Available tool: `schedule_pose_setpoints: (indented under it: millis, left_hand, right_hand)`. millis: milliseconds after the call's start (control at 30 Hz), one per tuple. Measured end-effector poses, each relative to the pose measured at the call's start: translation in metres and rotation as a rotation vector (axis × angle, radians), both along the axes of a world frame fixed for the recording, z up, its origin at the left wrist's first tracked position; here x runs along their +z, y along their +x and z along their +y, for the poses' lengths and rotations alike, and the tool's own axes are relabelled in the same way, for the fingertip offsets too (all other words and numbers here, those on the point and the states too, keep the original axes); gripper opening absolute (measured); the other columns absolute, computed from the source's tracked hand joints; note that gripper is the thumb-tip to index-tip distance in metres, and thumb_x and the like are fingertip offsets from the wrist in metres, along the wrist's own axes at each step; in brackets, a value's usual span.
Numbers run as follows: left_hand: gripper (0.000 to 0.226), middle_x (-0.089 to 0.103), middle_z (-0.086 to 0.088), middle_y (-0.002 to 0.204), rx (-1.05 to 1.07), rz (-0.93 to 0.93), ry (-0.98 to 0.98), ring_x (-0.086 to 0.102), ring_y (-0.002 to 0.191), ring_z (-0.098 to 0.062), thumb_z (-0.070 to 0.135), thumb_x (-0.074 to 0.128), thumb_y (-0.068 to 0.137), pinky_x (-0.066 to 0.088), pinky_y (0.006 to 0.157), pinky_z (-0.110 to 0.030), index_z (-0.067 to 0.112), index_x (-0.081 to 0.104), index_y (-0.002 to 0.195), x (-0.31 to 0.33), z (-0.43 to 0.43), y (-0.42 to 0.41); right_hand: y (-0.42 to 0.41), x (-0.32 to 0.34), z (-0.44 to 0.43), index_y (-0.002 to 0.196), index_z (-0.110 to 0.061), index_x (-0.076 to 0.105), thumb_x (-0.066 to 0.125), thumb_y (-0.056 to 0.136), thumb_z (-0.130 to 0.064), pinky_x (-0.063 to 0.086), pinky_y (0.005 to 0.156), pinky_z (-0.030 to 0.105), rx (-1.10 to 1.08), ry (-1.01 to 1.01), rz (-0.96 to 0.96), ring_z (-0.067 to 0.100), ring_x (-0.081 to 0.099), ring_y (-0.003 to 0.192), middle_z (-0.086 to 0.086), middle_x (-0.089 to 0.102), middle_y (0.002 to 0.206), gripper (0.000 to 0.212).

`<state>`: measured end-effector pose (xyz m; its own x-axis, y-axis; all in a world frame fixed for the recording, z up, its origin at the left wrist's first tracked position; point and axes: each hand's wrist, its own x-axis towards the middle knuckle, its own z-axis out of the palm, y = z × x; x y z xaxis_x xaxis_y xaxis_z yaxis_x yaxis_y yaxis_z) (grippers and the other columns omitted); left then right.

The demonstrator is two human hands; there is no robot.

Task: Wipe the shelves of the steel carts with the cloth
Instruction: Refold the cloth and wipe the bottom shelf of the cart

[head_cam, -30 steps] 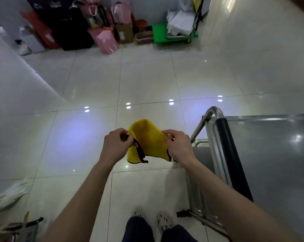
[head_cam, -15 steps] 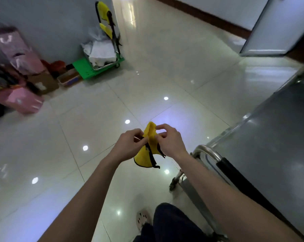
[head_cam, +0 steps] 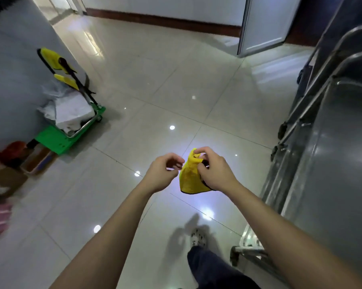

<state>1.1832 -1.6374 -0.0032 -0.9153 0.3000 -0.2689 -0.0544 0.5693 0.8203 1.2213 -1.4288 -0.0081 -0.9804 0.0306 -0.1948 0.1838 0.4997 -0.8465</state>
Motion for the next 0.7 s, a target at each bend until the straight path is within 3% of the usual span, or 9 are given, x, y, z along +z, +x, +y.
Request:
schedule_pose_setpoints:
  millis: [67, 167, 233, 267, 333, 400, 567, 700]
  left_hand:
    - [0.061, 0.064, -0.004, 0.127, -0.025, 0.106, -0.145, 0.063, 0.12, -0.018, -0.007, 0.077, 0.082, 0.055, 0.104, -0.047, 0.022, 0.064, 0.133, -0.002, 0.0, -0.049]
    - [0.112, 0.047, 0.002, 0.154, -0.232, 0.105, -0.274, 0.044, 0.146, -0.017, 0.009, 0.096, 0.071, 0.04, 0.116, -0.036, 0.034, 0.038, 0.164, 0.0, 0.012, -0.12]
    - [0.123, 0.052, 0.004, 0.147, -0.326, -0.021, -0.275, 0.047, 0.14, -0.015, 0.014, 0.101, 0.068, 0.041, 0.114, -0.034, 0.033, 0.033, 0.167, -0.003, 0.033, -0.16]
    - [0.114, 0.059, 0.002, 0.135, -0.354, -0.08, -0.267, 0.055, 0.129, -0.016, 0.013, 0.102, 0.069, 0.045, 0.107, -0.031, 0.03, 0.041, 0.164, -0.007, 0.046, -0.18]
    - [0.069, 0.065, 0.0, 0.103, -0.403, -0.139, -0.24, 0.063, 0.099, -0.021, 0.01, 0.1, 0.073, 0.048, 0.088, -0.031, 0.017, 0.069, 0.135, -0.017, 0.071, -0.218]
    - [0.033, 0.064, -0.001, 0.088, -0.463, -0.166, -0.195, 0.059, 0.085, -0.02, 0.014, 0.096, 0.079, 0.045, 0.079, -0.033, 0.011, 0.076, 0.105, -0.027, 0.097, -0.251]
    - [0.013, 0.061, -0.001, 0.084, -0.651, -0.131, -0.077, 0.053, 0.077, -0.014, 0.014, 0.084, 0.091, 0.041, 0.074, -0.031, 0.017, 0.072, 0.094, -0.03, 0.176, -0.324]
    - [0.015, 0.05, -0.005, 0.08, -0.888, -0.129, -0.021, 0.047, 0.073, -0.016, 0.02, 0.077, 0.094, 0.04, 0.066, -0.03, 0.007, 0.069, 0.096, -0.018, 0.251, -0.365]
  right_hand:
    - [-0.027, 0.003, 0.01, 0.131, -0.027, 0.059, 0.049, 0.1, -0.008, 0.057, 0.081, 0.048, 0.023, 0.033, 0.006, 0.031, 0.067, 0.091, 0.0, 0.072, 0.1, 0.039]
    - [-0.063, 0.011, 0.029, 0.134, -0.026, 0.057, 0.045, 0.101, -0.005, 0.054, 0.085, 0.047, 0.064, 0.113, 0.021, 0.027, 0.065, 0.094, -0.007, 0.073, 0.107, 0.042]
    - [-0.084, 0.016, 0.043, 0.136, -0.027, 0.057, 0.045, 0.101, -0.004, 0.052, 0.087, 0.043, 0.042, 0.146, 0.035, 0.026, 0.064, 0.099, -0.008, 0.073, 0.113, 0.043]
    - [-0.094, 0.017, 0.051, 0.137, -0.027, 0.057, 0.045, 0.101, -0.003, 0.051, 0.087, 0.041, 0.013, 0.163, 0.037, 0.026, 0.064, 0.102, -0.006, 0.072, 0.116, 0.045]
    - [-0.112, 0.013, 0.07, 0.139, -0.025, 0.058, 0.046, 0.102, -0.002, 0.049, 0.09, 0.04, -0.074, 0.196, 0.028, 0.028, 0.064, 0.109, -0.001, 0.072, 0.123, 0.046]
    - [-0.128, 0.006, 0.093, 0.142, -0.022, 0.058, 0.047, 0.103, -0.002, 0.046, 0.091, 0.037, -0.213, 0.226, 0.002, 0.03, 0.064, 0.114, 0.005, 0.071, 0.126, 0.045]
    - [-0.166, -0.008, 0.14, 0.145, -0.017, 0.058, 0.052, 0.1, 0.001, 0.048, 0.099, 0.039, -0.521, 0.233, -0.154, 0.036, 0.065, 0.119, 0.014, 0.071, 0.129, 0.049]
    - [-0.189, -0.014, 0.159, 0.149, -0.026, 0.055, 0.078, 0.092, -0.034, 0.048, 0.098, 0.035, -0.666, 0.171, -0.27, 0.029, 0.065, 0.119, 0.003, 0.069, 0.128, 0.061]
